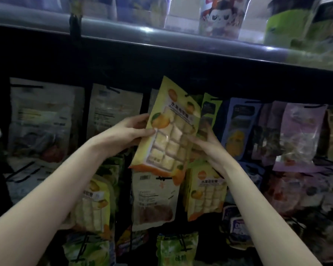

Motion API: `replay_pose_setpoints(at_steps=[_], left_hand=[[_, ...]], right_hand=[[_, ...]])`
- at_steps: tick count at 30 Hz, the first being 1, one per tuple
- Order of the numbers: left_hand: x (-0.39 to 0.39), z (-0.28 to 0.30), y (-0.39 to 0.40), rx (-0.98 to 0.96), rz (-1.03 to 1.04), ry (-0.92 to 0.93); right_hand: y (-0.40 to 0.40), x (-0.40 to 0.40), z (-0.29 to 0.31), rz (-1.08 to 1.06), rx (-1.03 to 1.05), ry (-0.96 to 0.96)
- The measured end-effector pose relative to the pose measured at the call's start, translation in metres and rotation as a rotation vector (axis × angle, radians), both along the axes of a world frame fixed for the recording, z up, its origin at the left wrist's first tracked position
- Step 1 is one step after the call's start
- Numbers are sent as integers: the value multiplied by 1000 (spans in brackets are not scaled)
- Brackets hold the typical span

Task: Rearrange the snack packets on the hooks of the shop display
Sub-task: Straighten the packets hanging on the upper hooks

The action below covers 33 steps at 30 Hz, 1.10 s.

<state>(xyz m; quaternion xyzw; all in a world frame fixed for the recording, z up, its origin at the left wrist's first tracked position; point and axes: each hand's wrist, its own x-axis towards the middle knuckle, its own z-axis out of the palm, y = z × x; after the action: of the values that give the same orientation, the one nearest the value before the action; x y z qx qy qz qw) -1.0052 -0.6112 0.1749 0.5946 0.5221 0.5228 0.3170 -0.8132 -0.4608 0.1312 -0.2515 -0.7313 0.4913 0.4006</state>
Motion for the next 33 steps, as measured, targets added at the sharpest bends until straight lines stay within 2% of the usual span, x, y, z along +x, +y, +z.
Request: replay_pose_setpoints(at_steps=[4, 7, 12, 16, 19, 22, 24, 27, 30, 33], left_hand=[[15, -14, -4, -24, 15, -40], [29, -23, -5, 21, 8, -78], [44, -18, -12, 61, -3, -84], [56, -16, -11, 144, 162, -108], [78, -22, -2, 292, 372, 19], [113, -41, 7, 347, 355, 114], [134, -63, 18, 305, 301, 251], [158, -115, 43, 142, 265, 479], [176, -168, 60, -43, 188, 508], [182, -196, 76, -172, 160, 534]], right_hand=[[15, 15, 10, 159, 101, -43], [21, 26, 16, 179, 268, -77], [26, 38, 20, 267, 304, 23], [18, 50, 38, 290, 513, -14], [12, 64, 32, 301, 632, -75], [17, 96, 2, 257, 497, -104], [27, 123, -29, 255, 415, -192], [36, 157, -81, 244, 358, -390], [40, 184, -129, 192, 323, -481], [40, 196, -155, 162, 223, -520]])
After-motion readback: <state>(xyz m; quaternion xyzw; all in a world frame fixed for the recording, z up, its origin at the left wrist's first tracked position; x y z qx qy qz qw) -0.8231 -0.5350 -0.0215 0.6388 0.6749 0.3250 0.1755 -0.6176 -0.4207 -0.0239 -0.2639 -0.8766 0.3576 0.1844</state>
